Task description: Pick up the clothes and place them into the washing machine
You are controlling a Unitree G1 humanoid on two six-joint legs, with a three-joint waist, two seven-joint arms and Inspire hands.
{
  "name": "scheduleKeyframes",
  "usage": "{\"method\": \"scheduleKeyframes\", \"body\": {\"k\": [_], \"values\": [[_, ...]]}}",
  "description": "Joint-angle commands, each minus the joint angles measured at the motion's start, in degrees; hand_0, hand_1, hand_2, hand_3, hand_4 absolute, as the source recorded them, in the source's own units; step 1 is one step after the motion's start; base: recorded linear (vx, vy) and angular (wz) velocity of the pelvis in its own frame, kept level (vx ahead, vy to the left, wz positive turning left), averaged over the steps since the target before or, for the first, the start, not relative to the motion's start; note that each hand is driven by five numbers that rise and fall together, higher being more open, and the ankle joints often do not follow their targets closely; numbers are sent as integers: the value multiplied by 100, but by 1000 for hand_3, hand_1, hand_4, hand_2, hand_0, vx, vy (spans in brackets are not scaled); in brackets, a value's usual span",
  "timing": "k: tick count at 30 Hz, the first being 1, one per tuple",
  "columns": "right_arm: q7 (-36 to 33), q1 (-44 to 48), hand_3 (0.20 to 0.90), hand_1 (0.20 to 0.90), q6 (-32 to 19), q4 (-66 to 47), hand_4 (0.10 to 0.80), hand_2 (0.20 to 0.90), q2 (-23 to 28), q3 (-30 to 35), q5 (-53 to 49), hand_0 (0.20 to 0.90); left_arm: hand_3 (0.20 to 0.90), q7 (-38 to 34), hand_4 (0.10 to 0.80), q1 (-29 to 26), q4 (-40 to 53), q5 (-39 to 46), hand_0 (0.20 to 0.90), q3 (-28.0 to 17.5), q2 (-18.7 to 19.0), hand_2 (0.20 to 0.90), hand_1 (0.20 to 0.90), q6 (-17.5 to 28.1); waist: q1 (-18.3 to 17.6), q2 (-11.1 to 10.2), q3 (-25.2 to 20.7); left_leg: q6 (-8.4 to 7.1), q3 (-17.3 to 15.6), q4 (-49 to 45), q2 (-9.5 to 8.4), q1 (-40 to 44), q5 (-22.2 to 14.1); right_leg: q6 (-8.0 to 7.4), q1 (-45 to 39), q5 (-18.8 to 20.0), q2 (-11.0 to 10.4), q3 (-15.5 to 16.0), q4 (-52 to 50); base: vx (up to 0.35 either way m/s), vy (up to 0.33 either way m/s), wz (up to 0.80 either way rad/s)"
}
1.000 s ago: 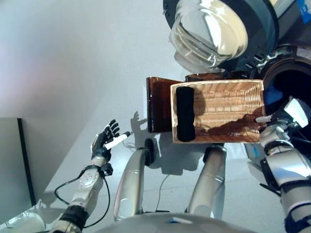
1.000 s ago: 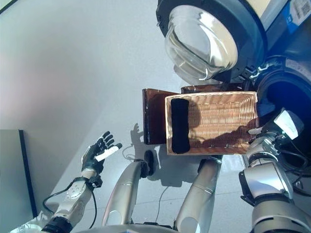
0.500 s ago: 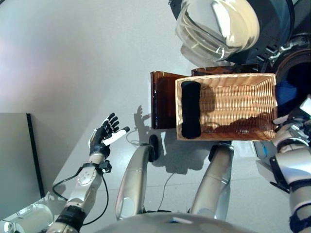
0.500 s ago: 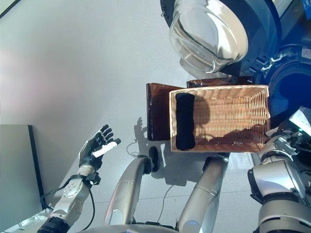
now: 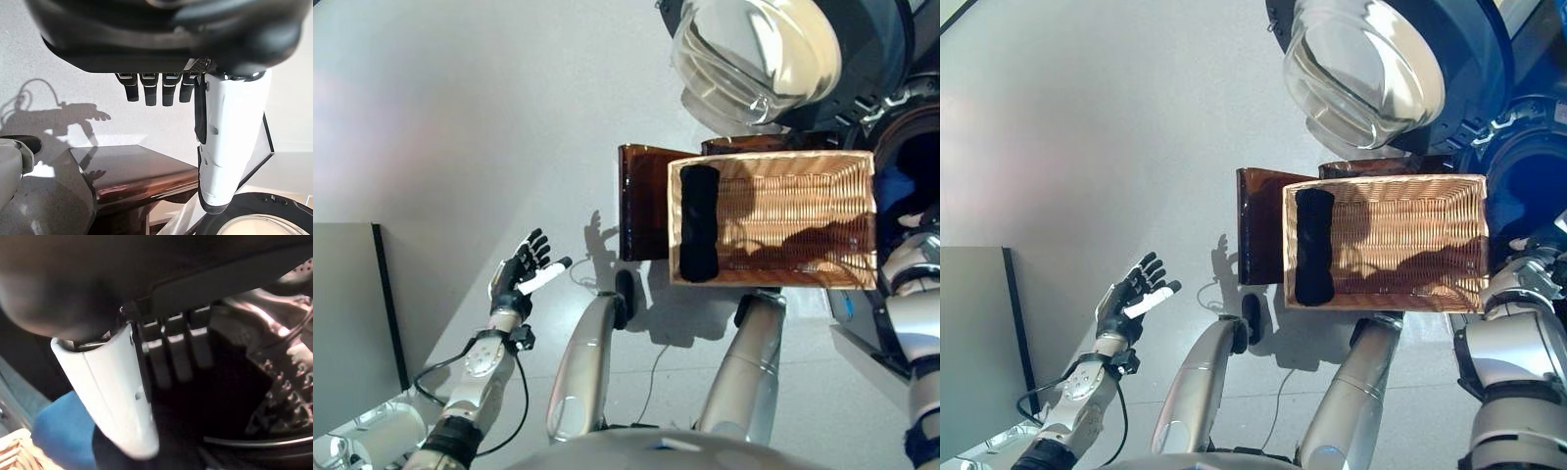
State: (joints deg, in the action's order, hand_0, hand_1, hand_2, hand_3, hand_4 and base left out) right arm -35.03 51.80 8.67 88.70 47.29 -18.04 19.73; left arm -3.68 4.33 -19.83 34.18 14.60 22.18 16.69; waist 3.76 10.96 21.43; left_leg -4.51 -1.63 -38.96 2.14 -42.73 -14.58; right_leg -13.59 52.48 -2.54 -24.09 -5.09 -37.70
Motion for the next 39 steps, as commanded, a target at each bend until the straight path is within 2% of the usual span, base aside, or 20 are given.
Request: {"method": "scheduleKeyframes", "body": {"k": [1, 10, 13, 14, 16, 17, 19, 22, 23, 25, 29, 31, 34, 35, 36, 38, 39], "values": [[-352, 117, 200, 200, 12, -16, 300, 200, 398, -286, -203, 200, 900, -116, 800, 395, 397, -15, 900, -436, 455, 900, 900, 487, -58, -61, -333, -506, 374, 779, 409, 147, 794, 134, -194, 360, -107, -170, 35, 0, 0, 0], [-364, 35, 200, 200, -46, 31, 300, 200, 217, -207, -332, 200, 900, -118, 800, 398, 383, -22, 900, -442, 498, 900, 900, 504, -55, -45, -355, -497, 352, 707, 425, 103, 758, 135, -146, 326, -94, -210, -25, 0, 0, 0], [-359, -45, 200, 200, -173, -1, 300, 200, 158, 92, -705, 200, 900, -139, 800, 400, 418, -18, 900, -461, 507, 900, 900, 511, -57, -35, -358, -493, 357, 650, 425, 89, 742, 153, -113, 273, -94, -244, -127, 0, 0, 0], [-315, -91, 200, 200, -317, 4, 300, 200, 130, 372, -1107, 200, 900, -156, 800, 392, 398, -26, 900, -464, 496, 900, 900, 501, -63, -38, -354, -493, 360, 618, 428, 88, 720, 161, -116, 242, -85, -251, -161, 0, 0, 0], [-277, -59, 200, 200, -783, 21, 300, 200, 125, 1240, -2588, 200, 900, -221, 800, 327, 308, -34, 900, -484, 474, 900, 900, 468, -77, -47, -350, -494, 379, 530, 443, 91, 646, 184, -117, 149, -64, -262, -245, 24, -32, 0], [-254, -69, 200, 200, -865, 18, 300, 200, 152, 1409, -2999, 200, 900, -230, 800, 318, 277, -25, 900, -503, 476, 900, 900, 458, -83, -51, -359, -496, 381, 525, 447, 99, 629, 183, -114, 130, -60, -260, -261, 31, -37, 1], [-105, -78, 200, 200, -1420, -110, 300, 200, 177, 2116, -4538, 200, 900, -242, 800, 343, 251, -23, 900, -554, 523, 900, 900, 405, -96, -62, -378, -496, 380, 510, 463, 114, 587, 174, -122, 83, -68, -236, -275, 29, -40, 1], [104, -265, 200, 200, -2060, -442, 300, 200, 43, 2722, -6054, 200, 900, -282, 800, 412, 305, -26, 900, -660, 594, 900, 900, 324, -157, -88, -369, -496, 354, 517, 476, 126, 578, 168, -95, 65, -42, -246, -285, 5, -12, 0], [105, -271, 200, 200, -2061, -443, 300, 200, 41, 2727, -6054, 200, 900, -282, 800, 413, 306, -25, 900, -658, 597, 900, 900, 324, -153, -91, -371, -496, 353, 518, 476, 127, 578, 168, -94, 65, -42, -248, -285, 0, 0, 0], [287, -283, 200, 200, -2453, -409, 300, 200, -152, 3074, -7018, 200, 900, -334, 800, 420, 254, 13, 900, -640, 563, 900, 900, 273, -186, -82, -361, -496, 342, 515, 475, 118, 568, 174, -70, 32, -28, -273, -300, -1, 1, -2], [265, -211, 200, 200, -2789, -496, 300, 200, -355, 3289, -7709, 200, 900, -437, 800, 424, 273, 122, 900, -587, 531, 900, 900, 271, -211, -58, -348, -501, 328, 483, 479, 91, 560, 192, -47, 0, -24, -284, -333, -2, -8, -6], [231, -227, 200, 200, -2796, -509, 300, 200, -373, 3313, -7674, 200, 900, -444, 800, 435, 263, 143, 900, -557, 512, 900, 900, 277, -206, -37, -353, -502, 337, 496, 478, 94, 570, 194, -67, -7, -24, -277, -322, 0, 0, 0], [223, -292, 200, 200, -2697, -648, 300, 200, -399, 3025, -7066, 200, 900, -407, 800, 455, 283, 187, 900, -537, 526, 900, 900, 349, -190, -18, -335, -490, 345, 514, 481, 101, 600, 185, -98, 10, -30, -257, -308, 0, 0, 0], [118, -309, 571, 571, -2600, -695, 565, 571, -350, 2754, -6541, 571, 900, -396, 800, 445, 285, 180, 900, -514, 566, 900, 900, 443, -187, -33, -322, -487, 341, 507, 481, 103, 612, 188, -105, 27, -19, -255, -294, 0, 0, 0], [97, -299, 900, 900, -2593, -705, 800, 900, -353, 2747, -6523, 900, 900, -394, 800, 445, 282, 180, 900, -518, 558, 900, 900, 447, -194, -28, -318, -487, 342, 507, 482, 104, 611, 188, -107, 29, -18, -254, -292, 0, 0, 0], [-177, -350, 900, 900, -2406, -829, 800, 900, -298, 2251, -5482, 900, 900, -403, 800, 429, 263, 133, 900, -482, 589, 900, 900, 518, -197, -56, -307, -478, 346, 469, 474, 73, 614, 185, -87, 70, -13, -256, -290, 0, 0, 0], [-195, -346, 900, 900, -2397, -841, 800, 900, -302, 2246, -5467, 900, 900, -402, 800, 430, 260, 132, 900, -485, 581, 900, 900, 521, -204, -51, -307, -477, 348, 467, 474, 69, 613, 184, -85, 70, -14, -255, -290, 0, 0, 0]]}}
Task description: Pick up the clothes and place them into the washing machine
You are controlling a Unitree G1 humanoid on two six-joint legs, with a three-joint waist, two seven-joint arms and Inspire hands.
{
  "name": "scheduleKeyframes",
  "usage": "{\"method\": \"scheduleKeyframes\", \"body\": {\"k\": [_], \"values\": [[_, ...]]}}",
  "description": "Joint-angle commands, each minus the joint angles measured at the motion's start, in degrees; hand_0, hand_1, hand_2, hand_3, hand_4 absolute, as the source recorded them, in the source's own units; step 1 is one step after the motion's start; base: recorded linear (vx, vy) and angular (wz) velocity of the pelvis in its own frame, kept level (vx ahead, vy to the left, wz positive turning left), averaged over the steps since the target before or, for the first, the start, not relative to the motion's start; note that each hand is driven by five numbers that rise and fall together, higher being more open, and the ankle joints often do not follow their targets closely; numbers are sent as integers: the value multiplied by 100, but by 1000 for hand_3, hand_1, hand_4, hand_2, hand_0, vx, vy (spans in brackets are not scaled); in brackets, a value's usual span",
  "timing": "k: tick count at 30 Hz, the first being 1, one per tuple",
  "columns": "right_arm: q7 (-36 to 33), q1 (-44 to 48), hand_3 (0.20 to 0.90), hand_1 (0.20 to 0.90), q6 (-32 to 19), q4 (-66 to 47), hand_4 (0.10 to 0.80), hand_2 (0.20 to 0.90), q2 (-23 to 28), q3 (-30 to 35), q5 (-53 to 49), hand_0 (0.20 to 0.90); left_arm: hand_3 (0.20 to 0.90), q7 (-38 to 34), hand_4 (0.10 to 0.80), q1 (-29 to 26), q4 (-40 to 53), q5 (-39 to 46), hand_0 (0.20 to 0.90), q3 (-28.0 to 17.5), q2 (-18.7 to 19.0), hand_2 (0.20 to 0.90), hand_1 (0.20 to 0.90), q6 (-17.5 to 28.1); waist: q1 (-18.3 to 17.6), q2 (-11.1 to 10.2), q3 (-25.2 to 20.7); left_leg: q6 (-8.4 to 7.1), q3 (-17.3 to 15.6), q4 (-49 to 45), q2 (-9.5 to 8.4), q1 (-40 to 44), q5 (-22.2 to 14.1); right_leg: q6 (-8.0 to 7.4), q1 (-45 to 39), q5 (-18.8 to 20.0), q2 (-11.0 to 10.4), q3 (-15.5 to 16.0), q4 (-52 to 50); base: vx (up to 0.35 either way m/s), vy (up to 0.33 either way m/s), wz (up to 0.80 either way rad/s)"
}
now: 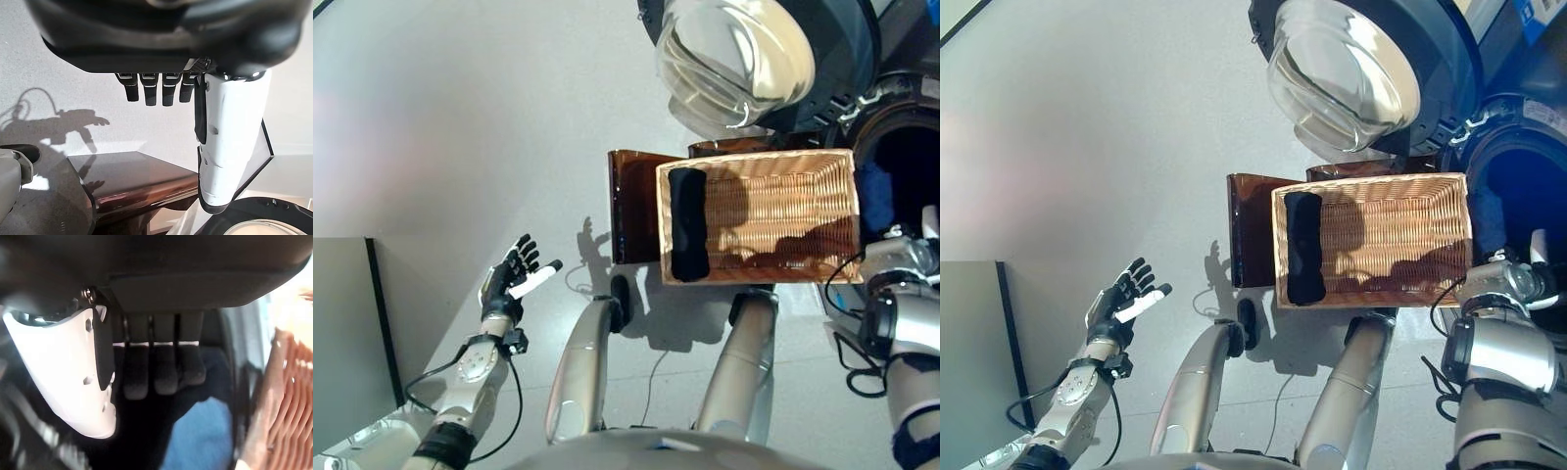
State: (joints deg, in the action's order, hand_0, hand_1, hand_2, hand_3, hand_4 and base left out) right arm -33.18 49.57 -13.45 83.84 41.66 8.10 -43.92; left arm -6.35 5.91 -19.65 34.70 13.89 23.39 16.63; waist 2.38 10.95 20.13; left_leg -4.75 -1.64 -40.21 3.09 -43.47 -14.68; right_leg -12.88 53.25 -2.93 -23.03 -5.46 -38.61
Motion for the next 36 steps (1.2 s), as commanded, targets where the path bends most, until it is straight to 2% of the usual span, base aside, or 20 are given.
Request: {"method": "scheduleKeyframes", "body": {"k": [1, 2, 6, 11, 24, 36], "values": [[-499, -205, 900, 900, 6, -474, 800, 900, 261, -774, 1714, 900, 900, -114, 800, 265, 276, 44, 900, -406, 480, 900, 900, 579, -58, -73, -176, -448, 344, 604, 382, 142, 642, 107, -165, 144, -121, -215, -174, 0, 0, 0], [-509, -204, 900, 900, 13, -483, 800, 900, 256, -777, 1723, 900, 900, -114, 800, 270, 278, 42, 900, -411, 476, 900, 900, 579, -64, -71, -176, -448, 346, 604, 382, 142, 643, 107, -166, 144, -122, -214, -174, 0, 0, 0], [-1023, -353, 900, 900, 511, -722, 800, 900, 368, -1553, 3483, 900, 900, -130, 800, 241, 225, -45, 900, -500, 438, 900, 900, 687, -47, -117, -168, -441, 357, 636, 385, 109, 685, 94, -167, 220, -122, -203, -109, 0, 0, 0], [-1416, -421, 900, 900, 870, -714, 800, 900, 376, -1733, 4361, 900, 900, -193, 800, 246, 271, -169, 900, -564, 380, 900, 900, 751, -26, -97, -174, -448, 352, 649, 386, 84, 703, 83, -176, 237, -145, -182, -75, 0, 0, 0], [-1047, -297, 900, 900, 1323, -134, 800, 900, 115, -2089, 4796, 900, 900, -207, 800, 164, 215, -141, 900, -528, 338, 900, 900, 719, 0, -159, -190, -492, 394, 475, 431, -25, 659, 145, -58, 146, -72, -238, -270, -1, -1, 0], [-729, -115, 900, 900, 1568, 191, 800, 900, 458, -2385, 5189, 900, 900, -64, 800, 261, 356, -141, 900, -550, 466, 900, 900, 660, 100, -110, -134, -500, 468, 70, 460, -172, 507, 204, 146, -162, -41, -336, -816, 1, -6, 1]]}}
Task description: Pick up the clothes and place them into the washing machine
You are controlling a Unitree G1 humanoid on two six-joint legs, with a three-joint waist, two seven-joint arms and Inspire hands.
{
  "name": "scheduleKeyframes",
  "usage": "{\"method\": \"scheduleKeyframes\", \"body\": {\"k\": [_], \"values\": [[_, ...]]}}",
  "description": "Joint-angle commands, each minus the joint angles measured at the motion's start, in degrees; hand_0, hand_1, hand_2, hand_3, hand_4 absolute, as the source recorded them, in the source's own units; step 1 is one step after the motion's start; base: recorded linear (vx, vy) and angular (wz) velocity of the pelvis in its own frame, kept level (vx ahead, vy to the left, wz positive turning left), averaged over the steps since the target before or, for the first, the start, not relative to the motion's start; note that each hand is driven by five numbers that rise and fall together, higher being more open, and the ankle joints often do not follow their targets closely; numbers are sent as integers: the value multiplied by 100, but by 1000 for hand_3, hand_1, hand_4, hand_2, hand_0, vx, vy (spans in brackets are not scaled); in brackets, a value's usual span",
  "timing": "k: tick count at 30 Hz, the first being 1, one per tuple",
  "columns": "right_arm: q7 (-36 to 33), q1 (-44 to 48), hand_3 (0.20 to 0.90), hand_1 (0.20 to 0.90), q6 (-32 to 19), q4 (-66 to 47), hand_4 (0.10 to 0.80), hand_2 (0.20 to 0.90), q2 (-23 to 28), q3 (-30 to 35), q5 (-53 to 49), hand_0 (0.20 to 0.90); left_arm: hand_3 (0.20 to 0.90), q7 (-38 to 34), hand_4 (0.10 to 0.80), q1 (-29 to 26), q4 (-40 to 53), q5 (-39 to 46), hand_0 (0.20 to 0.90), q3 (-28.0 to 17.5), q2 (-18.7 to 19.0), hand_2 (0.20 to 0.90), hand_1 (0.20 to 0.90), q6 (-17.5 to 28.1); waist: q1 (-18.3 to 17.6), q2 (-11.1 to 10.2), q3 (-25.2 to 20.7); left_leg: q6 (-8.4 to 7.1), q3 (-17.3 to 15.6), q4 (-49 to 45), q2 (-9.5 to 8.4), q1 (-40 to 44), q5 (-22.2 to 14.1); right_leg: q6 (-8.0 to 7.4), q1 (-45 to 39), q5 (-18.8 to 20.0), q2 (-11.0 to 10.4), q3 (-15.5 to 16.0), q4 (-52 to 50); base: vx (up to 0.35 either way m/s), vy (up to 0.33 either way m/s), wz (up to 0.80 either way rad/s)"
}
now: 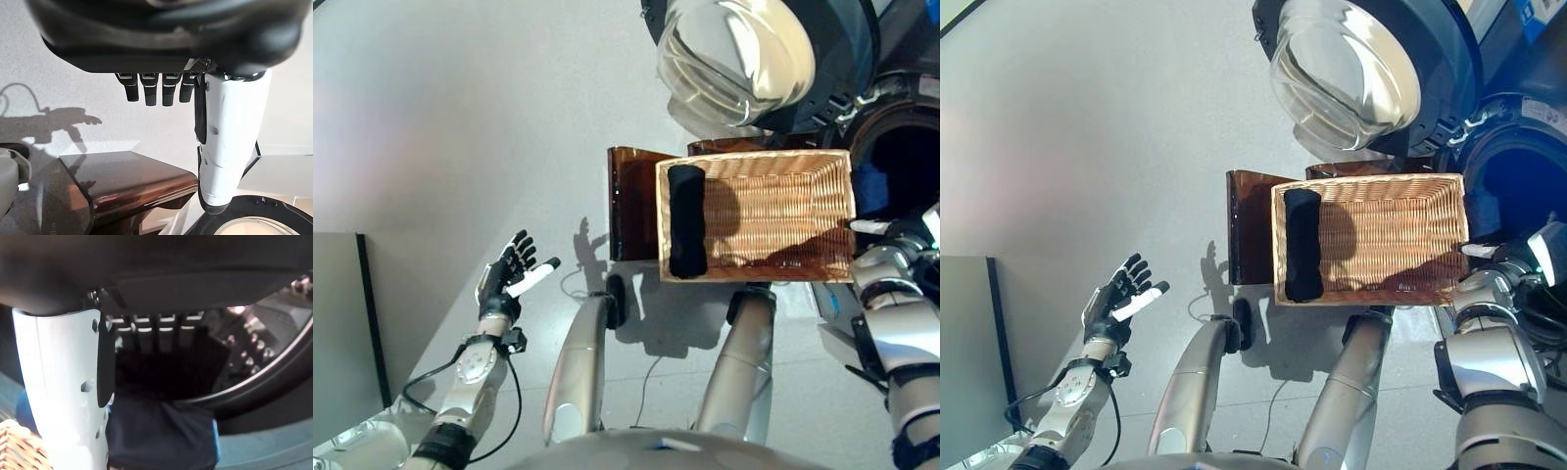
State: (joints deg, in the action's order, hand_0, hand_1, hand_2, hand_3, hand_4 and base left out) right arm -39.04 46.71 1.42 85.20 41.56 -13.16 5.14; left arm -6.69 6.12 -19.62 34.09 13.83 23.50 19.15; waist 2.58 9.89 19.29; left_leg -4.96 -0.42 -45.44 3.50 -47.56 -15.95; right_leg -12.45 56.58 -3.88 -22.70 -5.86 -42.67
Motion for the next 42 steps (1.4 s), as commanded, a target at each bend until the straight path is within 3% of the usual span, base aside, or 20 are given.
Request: {"method": "scheduleKeyframes", "body": {"k": [1, 15, 16, 17, 29, 42], "values": [[-142, 171, 900, 900, 81, 54, 800, 900, 468, -260, 283, 900, 900, -30, 800, 241, 353, -80, 900, -544, 455, 900, 900, 408, 80, -5, -50, -480, 345, 592, 419, 236, 633, 162, -186, -68, -75, -297, -412, 18, -33, -3], [29, 269, 900, 900, 325, 248, 800, 900, 698, -476, 678, 900, 900, -47, 800, 254, 610, -96, 900, -593, 557, 900, 900, 426, 149, 174, -10, -451, 325, 643, 358, 79, 693, 153, 97, -100, -101, -378, -541, 2, -2, 2], [57, 289, 516, 516, 353, 259, 525, 516, 712, -491, 707, 516, 900, -46, 800, 258, 586, -92, 900, -617, 553, 900, 900, 423, 155, 184, -6, -452, 322, 656, 361, 76, 704, 156, 117, -96, -98, -381, -558, 8, -12, 5], [69, 291, 200, 200, 365, 272, 300, 200, 729, -500, 728, 200, 900, -48, 800, 251, 572, -100, 900, -614, 554, 900, 900, 424, 158, 190, -8, -454, 322, 667, 357, 78, 711, 155, 113, -92, -98, -384, -547, 13, -22, 4], [222, 365, 200, 200, 491, 400, 300, 200, 1143, -528, 867, 200, 900, 68, 800, 292, 668, -66, 900, -668, 612, 900, 900, 404, 174, 234, -31, -465, 288, 1035, 347, 120, 912, 126, 133, 11, -125, -378, -397, 0, -1, 0], [660, 349, 200, 200, -305, 184, 300, 200, 1322, 279, -1048, 200, 900, 66, 800, 334, 367, -10, 900, -869, 652, 900, 900, 362, 83, 114, -56, -480, 275, 1169, 414, 198, 945, 125, 104, 14, -61, -323, -335, -2, -5, 0]]}}
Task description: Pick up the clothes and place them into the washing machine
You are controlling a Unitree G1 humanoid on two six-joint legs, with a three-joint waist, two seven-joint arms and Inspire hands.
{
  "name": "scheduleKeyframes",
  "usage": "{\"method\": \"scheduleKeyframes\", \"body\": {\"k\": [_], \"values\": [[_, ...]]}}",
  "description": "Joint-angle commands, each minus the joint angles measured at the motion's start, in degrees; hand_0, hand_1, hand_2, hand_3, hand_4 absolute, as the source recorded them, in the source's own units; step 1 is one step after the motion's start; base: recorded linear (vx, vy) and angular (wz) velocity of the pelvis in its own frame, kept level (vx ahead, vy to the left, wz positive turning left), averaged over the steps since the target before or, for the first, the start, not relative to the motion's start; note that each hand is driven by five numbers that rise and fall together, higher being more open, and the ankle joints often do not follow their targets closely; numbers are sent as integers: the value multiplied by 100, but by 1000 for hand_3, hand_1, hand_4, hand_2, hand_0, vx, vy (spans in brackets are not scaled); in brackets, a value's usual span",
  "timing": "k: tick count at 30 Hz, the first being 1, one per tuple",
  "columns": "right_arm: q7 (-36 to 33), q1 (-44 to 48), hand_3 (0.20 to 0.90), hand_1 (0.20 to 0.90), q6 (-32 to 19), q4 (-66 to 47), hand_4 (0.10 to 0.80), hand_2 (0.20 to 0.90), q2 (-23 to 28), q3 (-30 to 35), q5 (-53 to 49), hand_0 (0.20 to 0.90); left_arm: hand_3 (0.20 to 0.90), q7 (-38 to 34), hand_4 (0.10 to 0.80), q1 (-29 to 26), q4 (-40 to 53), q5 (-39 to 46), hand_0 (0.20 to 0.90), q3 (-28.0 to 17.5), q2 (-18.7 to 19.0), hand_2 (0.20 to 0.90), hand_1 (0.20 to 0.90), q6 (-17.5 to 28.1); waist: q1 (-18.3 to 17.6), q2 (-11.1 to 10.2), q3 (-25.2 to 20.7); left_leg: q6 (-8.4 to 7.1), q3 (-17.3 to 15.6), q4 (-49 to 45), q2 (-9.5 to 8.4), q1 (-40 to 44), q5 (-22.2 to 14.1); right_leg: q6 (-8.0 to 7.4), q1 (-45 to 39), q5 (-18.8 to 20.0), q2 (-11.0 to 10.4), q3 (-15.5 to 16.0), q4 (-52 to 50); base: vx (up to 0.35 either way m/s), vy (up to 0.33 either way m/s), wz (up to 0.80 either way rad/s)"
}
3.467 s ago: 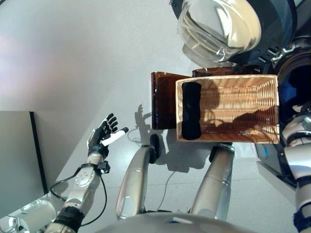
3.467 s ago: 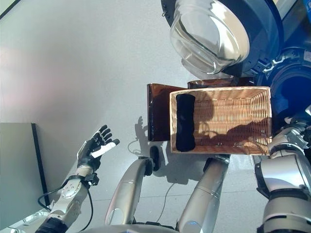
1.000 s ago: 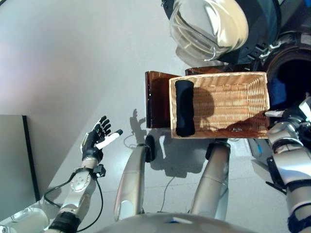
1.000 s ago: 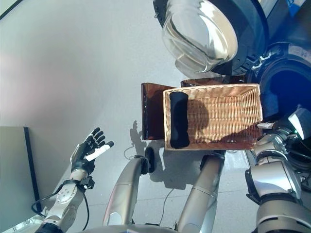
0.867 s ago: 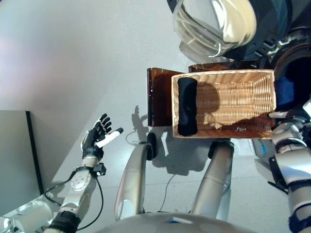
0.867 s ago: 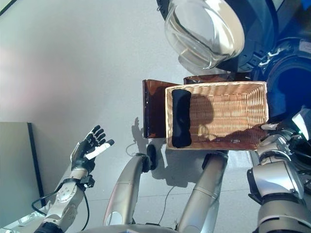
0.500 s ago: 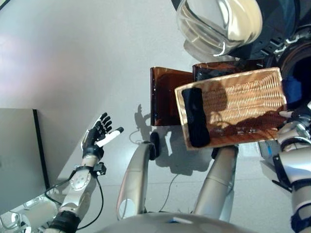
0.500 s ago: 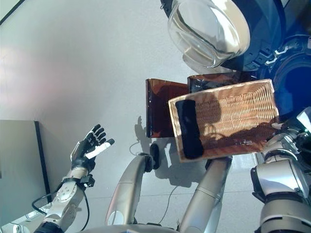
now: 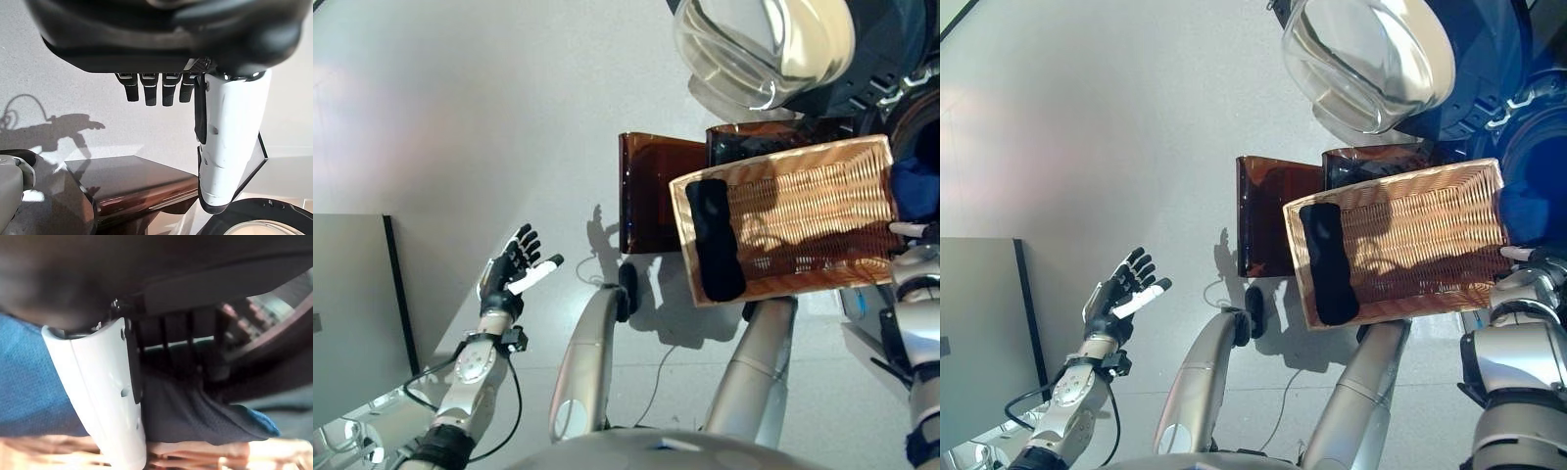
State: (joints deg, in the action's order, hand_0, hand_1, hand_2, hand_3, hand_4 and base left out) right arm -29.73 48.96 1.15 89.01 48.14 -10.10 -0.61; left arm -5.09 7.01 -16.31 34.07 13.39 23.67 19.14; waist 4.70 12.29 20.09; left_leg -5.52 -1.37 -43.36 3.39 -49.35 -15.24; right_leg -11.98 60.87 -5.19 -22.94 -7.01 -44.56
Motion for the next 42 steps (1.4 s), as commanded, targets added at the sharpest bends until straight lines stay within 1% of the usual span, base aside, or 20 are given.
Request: {"method": "scheduleKeyframes", "body": {"k": [1, 3, 7, 9, 10, 14, 15, 17, 19, 20, 21, 23, 24, 29, 31, 33, 38, 39, 40, 42], "values": [[-175, 103, 200, 200, -396, -147, 300, 200, 674, 204, -893, 200, 900, -67, 800, 259, 9, -9, 900, -862, 647, 900, 900, 342, -149, -134, -145, -432, 363, 970, 435, 385, 878, 74, -351, 157, -31, -196, -120, 0, 0, 0], [-166, 98, 200, 200, -450, -90, 300, 200, 715, 380, -1178, 200, 900, -52, 800, 263, -2, -4, 900, -871, 661, 900, 900, 331, -153, -136, -150, -441, 357, 981, 435, 396, 877, 70, -377, 163, -36, -186, -89, 0, 0, 0], [56, -55, 200, 200, -951, -141, 300, 200, 785, 1315, -2909, 200, 900, -13, 800, 303, -132, 27, 900, -975, 675, 900, 900, 225, -179, -142, -204, -446, 345, 1104, 461, 486, 878, 50, -445, 147, -27, -152, -11, 0, 0, 0], [136, -183, 200, 200, -1183, -302, 300, 200, 744, 1605, -3394, 200, 900, -2, 800, 318, -140, 31, 900, -990, 677, 900, 900, 215, -212, -149, -208, -453, 327, 1157, 467, 534, 893, 44, -483, 153, -23, -132, 27, 0, 0, 0], [140, -206, 200, 200, -1187, -309, 300, 200, 742, 1622, -3399, 200, 900, -2, 800, 317, -140, 31, 900, -984, 686, 900, 900, 215, -205, -154, -208, -453, 327, 1162, 467, 541, 895, 44, -489, 154, -23, -130, 30, 0, 0, 0], [265, -275, 200, 200, -1651, -392, 300, 200, 686, 2186, -4582, 200, 900, -40, 800, 262, -277, 2, 900, -949, 644, 900, 900, 221, -245, -166, -248, -475, 318, 1236, 472, 622, 890, 23, -551, 136, -25, -108, 84, 7, 0, -4], [277, -285, 200, 200, -1658, -388, 300, 200, 688, 2193, -4595, 200, 900, -41, 800, 257, -281, 1, 900, -944, 649, 900, 900, 222, -240, -168, -246, -475, 319, 1236, 472, 625, 890, 23, -554, 135, -26, -107, 84, 4, -3, -7], [323, -276, 200, 200, -1970, -555, 300, 200, 667, 2546, -5339, 200, 900, -77, 800, 232, -335, -2, 900, -929, 614, 900, 900, 207, -277, -154, -263, -486, 317, 1216, 479, 630, 870, 20, -568, 104, -28, -116, 67, 1, -6, -6], [366, -317, 200, 200, -1988, -534, 300, 200, 664, 2595, -5401, 200, 900, -84, 800, 218, -339, 16, 900, -916, 612, 900, 900, 203, -278, -157, -265, -489, 316, 1208, 479, 632, 865, 19, -577, 97, -28, -116, 68, -1, 1, -5], [447, -246, 200, 200, -2260, -721, 300, 200, 585, 2770, -5943, 200, 900, -119, 800, 208, -363, 34, 900, -907, 571, 900, 900, 202, -289, -136, -267, -491, 314, 1229, 483, 646, 862, 17, -585, 89, -15, -118, 85, 0, 0, 0], [455, -259, 200, 200, -2270, -727, 300, 200, 577, 2776, -5958, 200, 900, -119, 800, 206, -365, 35, 900, -907, 575, 900, 900, 202, -288, -139, -265, -491, 315, 1229, 484, 647, 862, 18, -587, 89, -14, -117, 85, 0, 0, 0], [487, -190, 200, 200, -2604, -855, 300, 200, 504, 3079, -6590, 200, 900, -180, 800, 229, -407, 54, 900, -886, 503, 900, 900, 167, -309, -121, -281, -509, 304, 1262, 494, 668, 872, 5, -611, 90, -18, -119, 117, 6, 3, -2], [493, -197, 200, 200, -2608, -853, 300, 200, 502, 3086, -6597, 200, 900, -181, 800, 226, -407, 55, 900, -884, 508, 900, 900, 167, -305, -124, -277, -509, 304, 1267, 494, 675, 876, 5, -618, 93, -18, -117, 122, 0, 0, 0], [293, 22, 200, 200, -3187, -1065, 300, 200, 542, 3515, -7380, 200, 900, -243, 800, 246, -475, 81, 900, -798, 442, 900, 900, 127, -323, -69, -320, -530, 297, 1303, 488, 725, 891, 2, -679, 64, -10, -111, 129, 2, 0, -1], [-9, 137, 200, 200, -3626, -1200, 300, 200, 580, 3775, -7640, 200, 900, -291, 800, 279, -466, 103, 900, -773, 427, 900, 900, 104, -346, -36, -354, -545, 312, 1305, 491, 721, 888, 5, -696, 36, 5, -112, 124, 0, 0, 0], [-104, 149, 200, 200, -3734, -1259, 300, 200, 570, 3845, -7678, 200, 900, -301, 800, 290, -456, 121, 900, -754, 420, 900, 900, 95, -348, -26, -372, -550, 318, 1301, 498, 713, 881, 3, -697, 31, 13, -120, 128, 0, 0, 0], [-280, 225, 200, 200, -3715, -1244, 300, 200, 559, 3725, -7505, 200, 900, -295, 800, 279, -447, 157, 900, -664, 440, 900, 900, 109, -353, -36, -393, -553, 328, 1275, 514, 695, 872, 8, -686, 34, 22, -121, 108, 0, 0, 0], [-270, 228, 403, 403, -3729, -1233, 445, 403, 530, 3704, -7527, 403, 900, -300, 800, 272, -440, 154, 900, -658, 437, 900, 900, 118, -357, -40, -388, -554, 324, 1283, 514, 696, 874, 10, -684, 47, 28, -126, 114, 0, 0, 0], [-256, 241, 900, 900, -3706, -1208, 800, 900, 511, 3659, -7512, 900, 900, -296, 800, 264, -430, 164, 900, -657, 446, 900, 900, 136, -356, -51, -383, -551, 319, 1283, 516, 694, 875, 11, -680, 56, 30, -128, 124, 0, 0, 0], [-224, 246, 900, 900, -3652, -1166, 800, 900, 489, 3616, -7505, 900, 900, -290, 800, 253, -440, 156, 900, -649, 441, 900, 900, 142, -355, -69, -385, -546, 314, 1275, 515, 692, 871, 12, -687, 70, 28, -128, 140, 0, 0, 0]]}}
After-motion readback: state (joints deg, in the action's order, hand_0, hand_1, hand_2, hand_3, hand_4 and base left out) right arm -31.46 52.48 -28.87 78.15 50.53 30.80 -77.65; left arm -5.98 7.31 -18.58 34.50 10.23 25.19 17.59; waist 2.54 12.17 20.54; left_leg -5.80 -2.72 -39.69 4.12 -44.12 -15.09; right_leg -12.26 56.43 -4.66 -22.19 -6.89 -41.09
